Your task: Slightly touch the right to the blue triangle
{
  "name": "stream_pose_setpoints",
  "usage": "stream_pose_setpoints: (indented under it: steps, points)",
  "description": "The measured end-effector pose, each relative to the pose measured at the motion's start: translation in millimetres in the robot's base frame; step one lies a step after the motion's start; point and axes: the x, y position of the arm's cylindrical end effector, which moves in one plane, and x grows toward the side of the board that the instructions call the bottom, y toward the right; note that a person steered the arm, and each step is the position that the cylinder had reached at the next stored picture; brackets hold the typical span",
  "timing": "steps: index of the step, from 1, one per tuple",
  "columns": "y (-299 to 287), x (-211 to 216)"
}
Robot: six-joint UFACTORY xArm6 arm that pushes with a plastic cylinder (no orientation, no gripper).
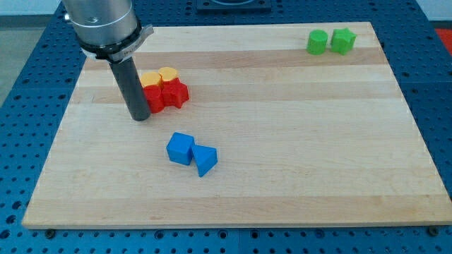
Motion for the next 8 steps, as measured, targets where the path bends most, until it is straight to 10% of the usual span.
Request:
stream_pose_setpoints:
  steps: [3,6,8]
  points:
    - [-3.1,5.0]
    - [-40.2,97.1]
    - [46.6,145.0]
